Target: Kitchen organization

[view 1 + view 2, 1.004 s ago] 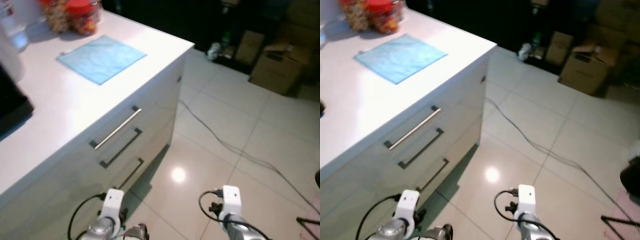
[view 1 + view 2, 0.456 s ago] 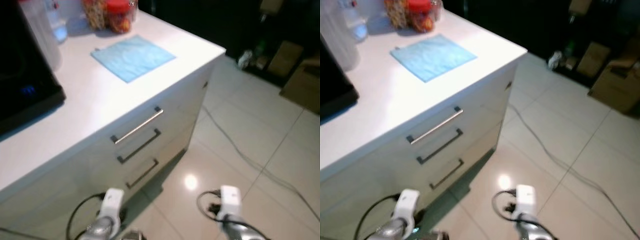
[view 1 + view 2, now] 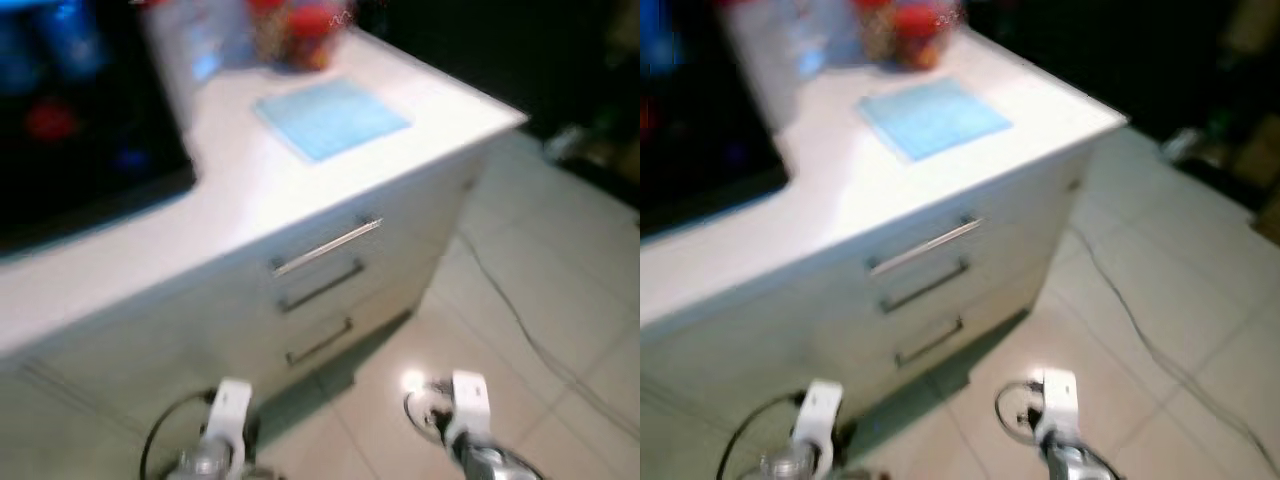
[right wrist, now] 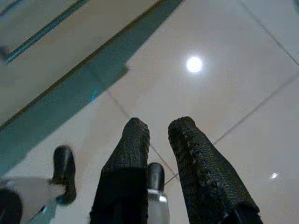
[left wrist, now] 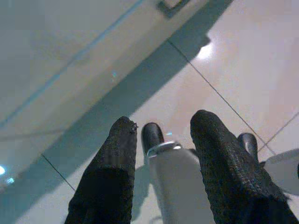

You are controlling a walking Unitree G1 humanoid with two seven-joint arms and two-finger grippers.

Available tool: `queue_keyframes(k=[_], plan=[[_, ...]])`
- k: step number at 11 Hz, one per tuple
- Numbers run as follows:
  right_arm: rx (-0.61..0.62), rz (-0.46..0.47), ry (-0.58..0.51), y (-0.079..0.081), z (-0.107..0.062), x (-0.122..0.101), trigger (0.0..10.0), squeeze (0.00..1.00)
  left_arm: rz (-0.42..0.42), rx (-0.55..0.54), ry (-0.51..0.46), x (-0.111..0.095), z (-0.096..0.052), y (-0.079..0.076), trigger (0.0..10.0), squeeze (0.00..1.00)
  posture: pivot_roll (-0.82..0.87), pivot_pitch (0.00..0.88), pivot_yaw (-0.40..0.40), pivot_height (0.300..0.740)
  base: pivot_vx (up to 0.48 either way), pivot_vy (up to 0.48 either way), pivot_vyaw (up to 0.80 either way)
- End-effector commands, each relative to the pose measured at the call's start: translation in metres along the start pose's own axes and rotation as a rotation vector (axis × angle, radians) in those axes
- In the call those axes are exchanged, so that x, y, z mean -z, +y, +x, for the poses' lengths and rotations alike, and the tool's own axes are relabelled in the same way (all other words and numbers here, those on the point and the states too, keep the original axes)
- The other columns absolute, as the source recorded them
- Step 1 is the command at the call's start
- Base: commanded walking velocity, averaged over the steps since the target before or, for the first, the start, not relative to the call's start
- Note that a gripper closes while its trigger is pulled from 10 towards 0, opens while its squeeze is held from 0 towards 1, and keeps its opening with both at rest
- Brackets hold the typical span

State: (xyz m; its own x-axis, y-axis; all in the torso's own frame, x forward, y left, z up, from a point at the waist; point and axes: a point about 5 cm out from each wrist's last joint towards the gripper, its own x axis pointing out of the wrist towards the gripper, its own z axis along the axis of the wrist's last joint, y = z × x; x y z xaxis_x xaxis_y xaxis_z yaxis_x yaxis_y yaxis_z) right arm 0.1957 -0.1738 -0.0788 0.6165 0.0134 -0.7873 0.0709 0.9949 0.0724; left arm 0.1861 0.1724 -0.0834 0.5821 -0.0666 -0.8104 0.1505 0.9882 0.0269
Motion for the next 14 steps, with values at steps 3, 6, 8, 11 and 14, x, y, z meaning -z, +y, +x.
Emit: queue_keyframes(k=[3,6,8,11,14], plan=[[-0.009,-0.003,0.015,0.0016,-0.0002,0.0029,10.0,0.0,0.011,0.004,0.003,0.0015,-0.0003,-0.0002,10.0,0.0,-0.03,0.062,-0.008,0.74,0.0,0.0,0.8],[-0.01,-0.006,0.018,0.0016,-0.0003,0.0032,10.0,0.0,0.011,0.005,0.008,0.0033,-0.0006,-0.0005,10.0,0.0,-0.02,0.063,-0.008,0.74,0.0,0.0,0.8],[-0.01,-0.006,0.019,0.0016,-0.0003,0.0034,10.0,0.0,0.012,0.006,0.011,0.004,-0.0007,-0.0008,10.0,0.0,-0.03,0.063,-0.008,0.74,0.0,0.0,0.8],[-0.011,-0.007,0.021,0.0012,-0.0003,0.0034,10.0,0.0,0.014,0.009,0.015,0.0052,-0.0008,-0.0021,10.0,0.0,-0.03,0.065,-0.009,0.74,0.0,0.0,0.8],[-0.011,-0.009,0.021,0.0011,-0.0003,0.0033,10.0,0.0,0.013,0.01,0.013,0.0044,-0.0005,-0.0028,10.0,0.0,-0.02,0.064,-0.009,0.74,0.0,0.0,0.8]])
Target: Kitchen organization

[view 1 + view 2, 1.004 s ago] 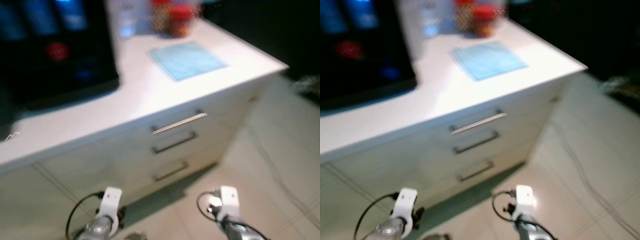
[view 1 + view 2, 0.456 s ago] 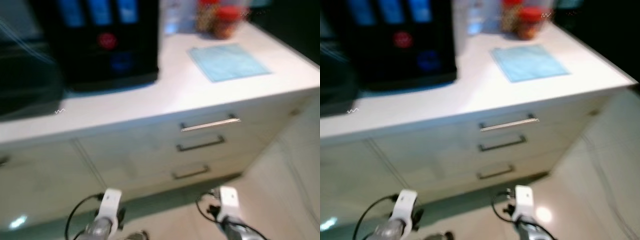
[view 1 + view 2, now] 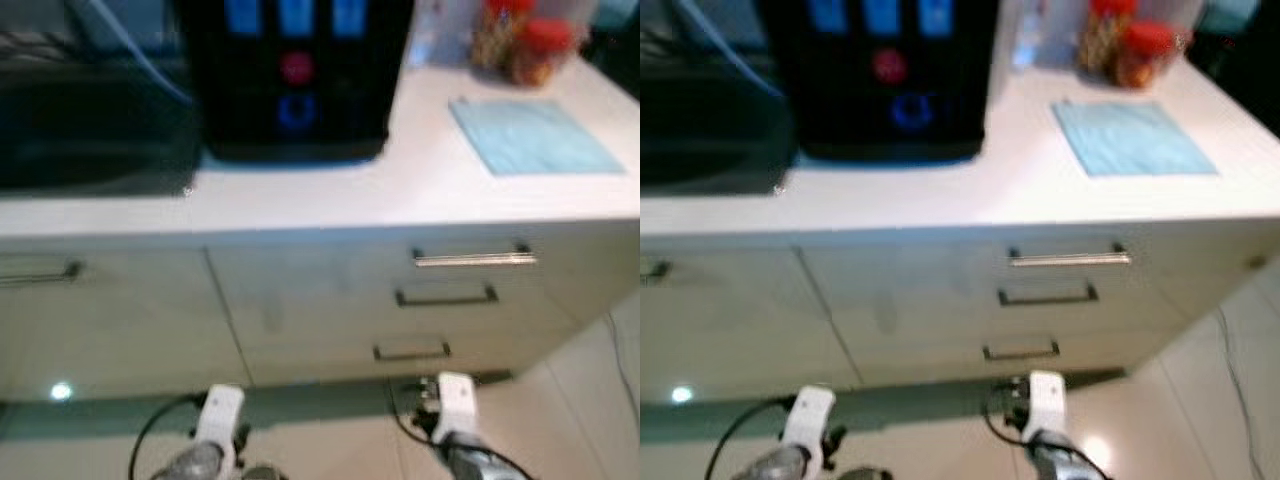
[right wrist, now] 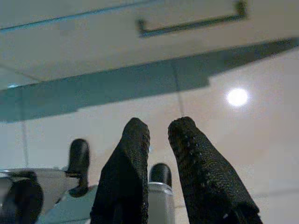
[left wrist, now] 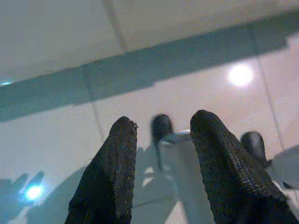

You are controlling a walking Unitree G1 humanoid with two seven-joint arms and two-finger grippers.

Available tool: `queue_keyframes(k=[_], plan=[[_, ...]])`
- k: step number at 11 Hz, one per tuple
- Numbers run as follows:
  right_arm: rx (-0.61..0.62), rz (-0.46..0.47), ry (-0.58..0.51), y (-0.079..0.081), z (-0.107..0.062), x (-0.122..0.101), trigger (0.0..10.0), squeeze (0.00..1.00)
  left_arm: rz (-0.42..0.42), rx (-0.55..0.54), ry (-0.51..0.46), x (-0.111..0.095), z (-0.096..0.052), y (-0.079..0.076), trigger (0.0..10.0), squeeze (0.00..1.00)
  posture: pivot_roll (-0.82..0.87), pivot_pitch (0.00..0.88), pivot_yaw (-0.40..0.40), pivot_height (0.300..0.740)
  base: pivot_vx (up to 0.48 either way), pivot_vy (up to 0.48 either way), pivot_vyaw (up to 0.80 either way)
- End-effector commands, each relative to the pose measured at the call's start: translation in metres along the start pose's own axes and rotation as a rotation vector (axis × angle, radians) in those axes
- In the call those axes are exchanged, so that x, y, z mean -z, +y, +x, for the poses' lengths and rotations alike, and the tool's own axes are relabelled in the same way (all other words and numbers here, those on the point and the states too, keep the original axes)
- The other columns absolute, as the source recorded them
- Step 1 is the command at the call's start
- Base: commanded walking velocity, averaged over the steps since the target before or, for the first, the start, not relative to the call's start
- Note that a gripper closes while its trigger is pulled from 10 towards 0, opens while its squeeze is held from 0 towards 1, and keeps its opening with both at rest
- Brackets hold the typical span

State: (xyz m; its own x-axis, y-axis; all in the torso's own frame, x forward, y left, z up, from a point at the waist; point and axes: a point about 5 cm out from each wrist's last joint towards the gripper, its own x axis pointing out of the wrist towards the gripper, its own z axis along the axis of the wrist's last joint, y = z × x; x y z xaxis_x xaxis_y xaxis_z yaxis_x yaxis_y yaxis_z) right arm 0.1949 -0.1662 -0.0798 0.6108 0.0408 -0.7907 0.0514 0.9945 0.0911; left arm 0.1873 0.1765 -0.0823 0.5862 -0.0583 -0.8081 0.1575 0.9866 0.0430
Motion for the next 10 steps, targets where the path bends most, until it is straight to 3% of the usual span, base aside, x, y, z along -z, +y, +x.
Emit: queue_keyframes(k=[1,5,8,10], plan=[[0.015,-0.006,0.013,-0.0063,-0.0009,0.0013,10.0,0.0,-0.003,0.02,0.014,0.0048,-0.0001,-0.0076,10.0,0.0,-0.02,0.065,-0.009,0.74,0.0,0.0,0.8],[0.011,0.001,0.008,-0.006,-0.0009,0.001,10.0,0.0,-0.006,0.022,0.01,0.0037,0.0002,-0.0083,10.0,0.0,-0.02,0.066,-0.012,0.74,0.0,0.0,0.8],[0.003,0.018,0.008,-0.0058,-0.001,0.0014,10.0,0.0,-0.032,0.019,0.011,0.0043,0.0002,-0.0089,10.0,0.0,-0.02,0.066,-0.013,0.74,0.0,0.0,0.0],[0.003,0.017,0.012,-0.006,-0.001,0.0017,10.0,0.0,-0.034,0.016,0.018,0.005,0.0002,-0.0088,10.0,0.0,-0.02,0.065,-0.014,0.74,0.0,0.424,0.0]])
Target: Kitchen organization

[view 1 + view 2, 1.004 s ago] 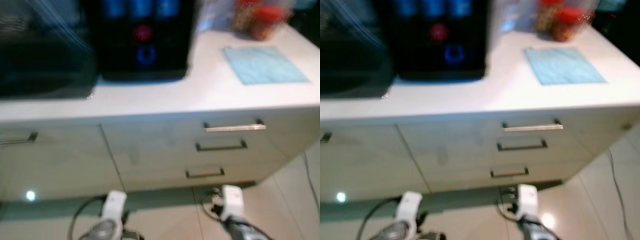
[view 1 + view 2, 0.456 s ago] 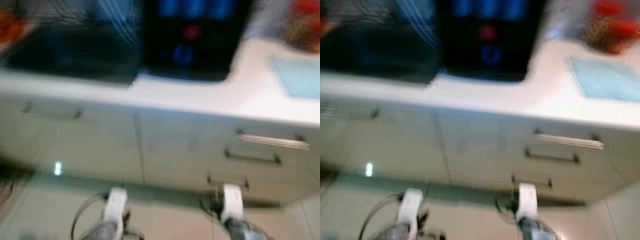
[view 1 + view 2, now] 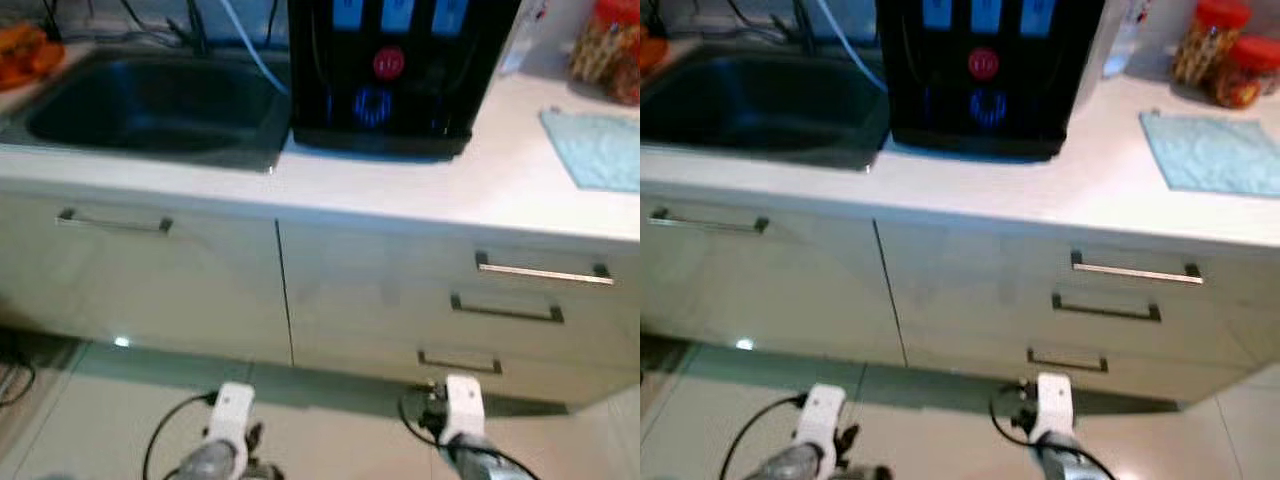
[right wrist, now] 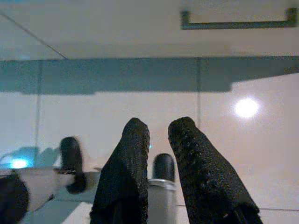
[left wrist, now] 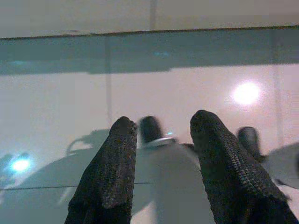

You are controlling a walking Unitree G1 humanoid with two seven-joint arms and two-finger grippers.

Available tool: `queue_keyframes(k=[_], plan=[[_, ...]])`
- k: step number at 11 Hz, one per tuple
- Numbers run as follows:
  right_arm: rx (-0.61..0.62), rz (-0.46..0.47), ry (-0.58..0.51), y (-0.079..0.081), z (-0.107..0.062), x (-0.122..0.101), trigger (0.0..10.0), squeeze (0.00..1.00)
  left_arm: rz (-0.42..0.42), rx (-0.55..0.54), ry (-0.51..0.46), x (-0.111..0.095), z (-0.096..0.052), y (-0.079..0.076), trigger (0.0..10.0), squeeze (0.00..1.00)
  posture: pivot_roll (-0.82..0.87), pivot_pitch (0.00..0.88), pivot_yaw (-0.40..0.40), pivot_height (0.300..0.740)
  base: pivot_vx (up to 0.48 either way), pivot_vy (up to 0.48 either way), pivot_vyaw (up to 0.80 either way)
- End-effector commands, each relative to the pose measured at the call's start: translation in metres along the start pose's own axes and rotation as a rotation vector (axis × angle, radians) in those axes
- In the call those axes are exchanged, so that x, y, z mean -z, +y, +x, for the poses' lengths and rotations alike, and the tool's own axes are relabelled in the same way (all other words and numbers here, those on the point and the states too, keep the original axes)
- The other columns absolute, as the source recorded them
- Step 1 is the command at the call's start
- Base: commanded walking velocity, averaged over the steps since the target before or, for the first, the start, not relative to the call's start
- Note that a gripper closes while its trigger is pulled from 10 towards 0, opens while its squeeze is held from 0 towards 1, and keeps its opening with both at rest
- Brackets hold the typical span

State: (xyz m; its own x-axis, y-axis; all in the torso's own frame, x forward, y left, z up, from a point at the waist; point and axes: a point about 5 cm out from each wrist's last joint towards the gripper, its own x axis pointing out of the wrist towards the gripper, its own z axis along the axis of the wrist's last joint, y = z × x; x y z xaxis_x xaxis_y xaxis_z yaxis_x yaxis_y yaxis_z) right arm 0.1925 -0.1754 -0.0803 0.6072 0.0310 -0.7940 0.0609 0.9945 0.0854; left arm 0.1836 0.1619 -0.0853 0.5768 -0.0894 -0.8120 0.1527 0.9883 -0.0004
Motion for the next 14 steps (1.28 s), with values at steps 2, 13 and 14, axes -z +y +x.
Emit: queue_keyframes(k=[2,13,14], plan=[[-0.01,0.011,0.011,0.0033,0.0005,0.0006,10.0,0.0,-0.001,-0.014,0.012,0.0023,-0.001,0.0061,10.0,0.0,-0.02,0.066,-0.015,0.74,0.0,0.48,0.0],[-0.009,0.006,0.015,0.0017,0.0003,0.0009,10.0,0.0,0.001,-0.015,0.012,0.0024,-0.0009,0.005,10.0,0.0,-0.02,0.071,-0.021,0.74,0.0,0.48,0.0],[-0.01,0.004,0.016,0.0016,0.0003,0.0009,10.0,0.0,0.0,-0.016,0.012,0.0026,-0.0009,0.0049,10.0,0.0,-0.02,0.072,-0.021,0.74,0.0,0.48,0.0]])
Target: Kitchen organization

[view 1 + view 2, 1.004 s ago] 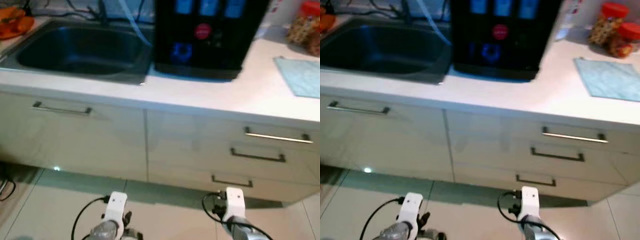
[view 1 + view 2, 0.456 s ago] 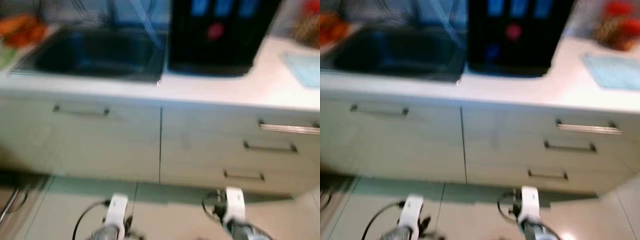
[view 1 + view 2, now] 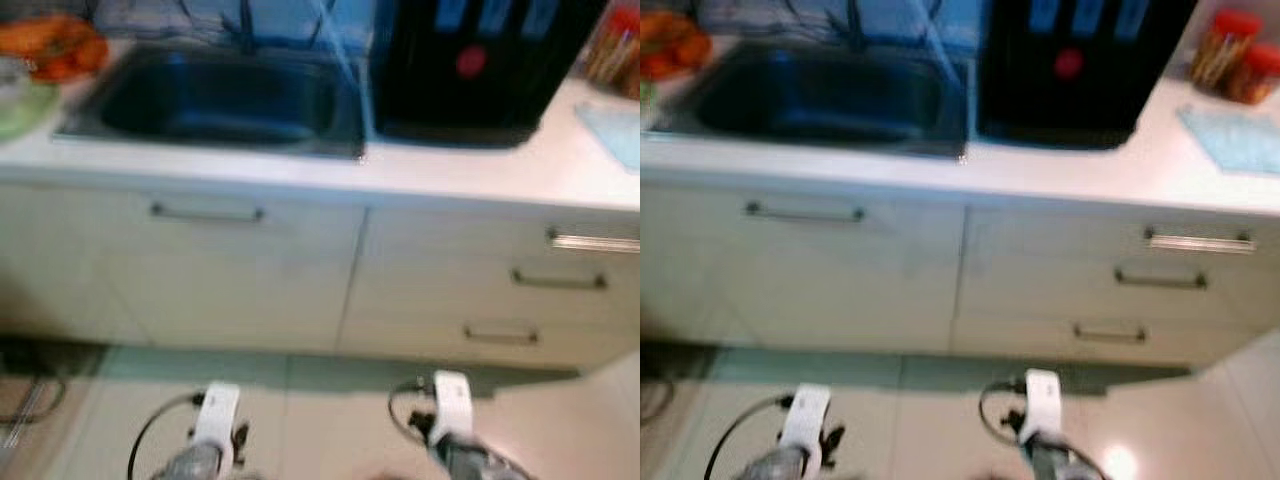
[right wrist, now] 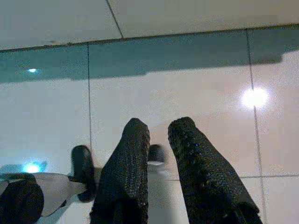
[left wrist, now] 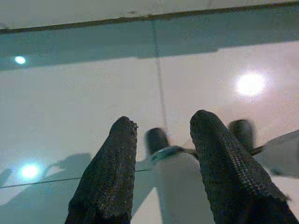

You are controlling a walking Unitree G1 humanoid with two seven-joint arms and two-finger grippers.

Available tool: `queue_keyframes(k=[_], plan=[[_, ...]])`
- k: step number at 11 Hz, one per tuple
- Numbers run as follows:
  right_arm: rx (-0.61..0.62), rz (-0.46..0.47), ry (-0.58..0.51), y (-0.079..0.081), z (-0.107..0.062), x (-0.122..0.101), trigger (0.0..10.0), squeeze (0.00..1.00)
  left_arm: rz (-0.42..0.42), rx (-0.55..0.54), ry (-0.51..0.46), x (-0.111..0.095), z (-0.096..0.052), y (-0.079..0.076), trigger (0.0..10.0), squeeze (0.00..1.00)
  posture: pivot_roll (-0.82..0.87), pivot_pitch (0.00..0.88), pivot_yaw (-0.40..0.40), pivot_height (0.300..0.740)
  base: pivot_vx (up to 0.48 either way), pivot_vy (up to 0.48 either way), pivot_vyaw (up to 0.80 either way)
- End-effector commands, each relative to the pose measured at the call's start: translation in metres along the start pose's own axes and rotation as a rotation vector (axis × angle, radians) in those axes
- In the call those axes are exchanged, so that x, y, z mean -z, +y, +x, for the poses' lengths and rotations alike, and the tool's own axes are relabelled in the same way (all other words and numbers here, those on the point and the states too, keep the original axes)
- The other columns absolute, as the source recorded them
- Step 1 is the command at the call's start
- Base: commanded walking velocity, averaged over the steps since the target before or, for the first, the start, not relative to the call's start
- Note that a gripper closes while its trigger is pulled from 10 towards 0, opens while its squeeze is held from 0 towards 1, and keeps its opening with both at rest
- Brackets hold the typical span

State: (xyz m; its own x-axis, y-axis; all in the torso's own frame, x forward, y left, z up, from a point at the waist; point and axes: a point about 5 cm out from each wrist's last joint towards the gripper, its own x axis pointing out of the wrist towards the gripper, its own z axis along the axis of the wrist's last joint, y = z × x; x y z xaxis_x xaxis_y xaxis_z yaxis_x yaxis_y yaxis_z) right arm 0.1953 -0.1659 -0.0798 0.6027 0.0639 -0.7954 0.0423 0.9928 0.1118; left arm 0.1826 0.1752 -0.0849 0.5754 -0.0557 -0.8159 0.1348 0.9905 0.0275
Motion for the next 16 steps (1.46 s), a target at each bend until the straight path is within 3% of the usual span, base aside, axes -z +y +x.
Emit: queue_keyframes(k=[1,4,6,9,10,11,12,13,14,15,16], plan=[[0.022,0.002,0.007,-0.008,-0.002,0.002,10.0,0.0,-0.001,0.016,0.005,0.0,0.001,-0.008,10.0,0.0,-0.02,0.072,-0.021,0.74,0.0,0.48,0.0],[0.024,-0.002,0.006,-0.009,-0.002,0.002,10.0,0.0,-0.003,0.015,0.004,0.0,0.001,-0.009,10.0,0.0,-0.02,0.074,-0.025,0.74,0.0,0.48,0.0],[0.027,-0.014,0.0,-0.01,-0.002,0.002,10.0,0.0,-0.001,0.006,-0.002,0.0,0.001,-0.009,10.0,0.0,-0.02,0.074,-0.025,0.74,0.0,0.0,0.0],[0.055,-0.105,-0.089,-0.011,-0.002,-0.009,10.0,0.0,-0.006,-0.02,-0.073,-0.007,0.001,-0.007,10.0,0.0,-0.01,0.076,-0.023,0.74,0.0,0.0,0.0],[0.07,-0.119,-0.155,-0.011,-0.003,-0.014,10.0,0.0,-0.02,-0.057,-0.166,-0.026,0.002,-0.003,10.0,0.0,-0.01,0.079,-0.021,0.74,0.0,0.0,0.0],[0.045,-0.139,-0.249,-0.008,-0.005,-0.022,10.0,0.0,-0.053,-0.072,-0.314,-0.062,0.001,0.003,10.0,0.0,-0.02,0.082,-0.018,0.74,0.0,0.0,0.0],[0.029,-0.168,-0.335,-0.006,-0.006,-0.036,10.0,0.0,-0.053,-0.067,-0.403,-0.083,0.0,0.003,10.0,0.0,-0.02,0.083,-0.017,0.74,0.0,0.0,0.0],[0.005,-0.172,-0.496,0.001,-0.007,-0.092,10.0,0.0,-0.054,-0.06,-0.471,-0.099,-0.002,0.002,10.0,0.0,-0.02,0.08,-0.018,0.74,0.0,0.0,0.0],[-0.014,-0.178,-0.601,0.008,-0.011,-0.123,10.0,0.0,-0.056,-0.057,-0.551,-0.117,-0.005,0.001,10.0,0.0,-0.01,0.08,-0.022,0.74,0.0,0.0,0.0],[-0.014,-0.187,-0.683,0.013,-0.016,-0.138,10.0,0.0,-0.052,-0.078,-0.64,-0.137,-0.011,0.004,10.0,0.0,-0.01,0.086,-0.02,0.74,0.0,0.0,0.0],[0.008,-0.13,-0.778,0.014,-0.024,-0.16,10.0,0.0,-0.033,-0.078,-0.756,-0.157,-0.02,0.005,10.0,0.0,-0.02,0.09,-0.02,0.74,0.0,0.0,0.0]])
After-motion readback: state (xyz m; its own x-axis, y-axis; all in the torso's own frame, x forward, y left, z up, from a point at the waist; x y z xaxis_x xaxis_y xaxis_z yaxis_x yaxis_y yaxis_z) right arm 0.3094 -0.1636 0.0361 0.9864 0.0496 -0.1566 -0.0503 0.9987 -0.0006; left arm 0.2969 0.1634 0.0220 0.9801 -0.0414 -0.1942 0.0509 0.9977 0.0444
